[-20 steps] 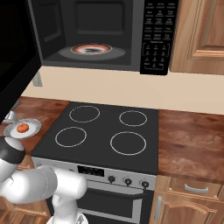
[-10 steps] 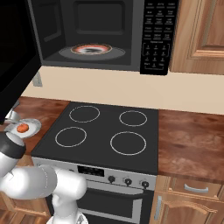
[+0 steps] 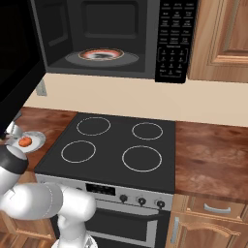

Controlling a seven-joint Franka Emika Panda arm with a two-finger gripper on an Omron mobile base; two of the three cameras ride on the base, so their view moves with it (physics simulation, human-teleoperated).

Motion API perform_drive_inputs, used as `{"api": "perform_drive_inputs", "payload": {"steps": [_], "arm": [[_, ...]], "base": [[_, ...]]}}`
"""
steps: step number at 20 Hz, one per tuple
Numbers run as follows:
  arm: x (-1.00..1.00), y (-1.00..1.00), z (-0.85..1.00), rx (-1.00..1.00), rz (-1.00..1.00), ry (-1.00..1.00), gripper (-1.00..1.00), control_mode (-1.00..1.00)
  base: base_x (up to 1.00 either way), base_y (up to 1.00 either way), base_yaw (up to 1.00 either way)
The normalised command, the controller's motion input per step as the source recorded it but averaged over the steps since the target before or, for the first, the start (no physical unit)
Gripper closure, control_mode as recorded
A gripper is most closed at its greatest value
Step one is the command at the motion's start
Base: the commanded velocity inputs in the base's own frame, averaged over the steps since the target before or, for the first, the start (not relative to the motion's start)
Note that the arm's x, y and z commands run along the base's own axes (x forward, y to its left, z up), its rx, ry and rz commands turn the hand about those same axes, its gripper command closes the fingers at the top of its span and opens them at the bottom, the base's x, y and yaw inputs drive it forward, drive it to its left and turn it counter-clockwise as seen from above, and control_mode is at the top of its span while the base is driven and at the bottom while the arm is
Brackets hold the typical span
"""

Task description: Pick the squash from the counter and place it in the microwave. Then turn on the microwave.

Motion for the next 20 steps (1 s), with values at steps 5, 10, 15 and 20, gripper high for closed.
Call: {"api": "perform_drive_inputs", "payload": {"steps": [5,10,15,20], "arm": [[0.1,0.0,-0.06,0.0,0.0,0.0,-1.0,-1.0],[0.08,0.0,-0.07,0.0,-0.01,0.0,-1.0,-1.0],[0.06,0.0,-0.08,0.0,-0.03,0.0,-1.0,-1.0],[0.05,0.0,-0.08,0.0,-0.03,0.0,-1.0,-1.0]], "base": [[0.0,0.0,0.0],[0.0,0.0,0.0],[0.0,0.0,0.0],[0.0,0.0,0.0]]}}
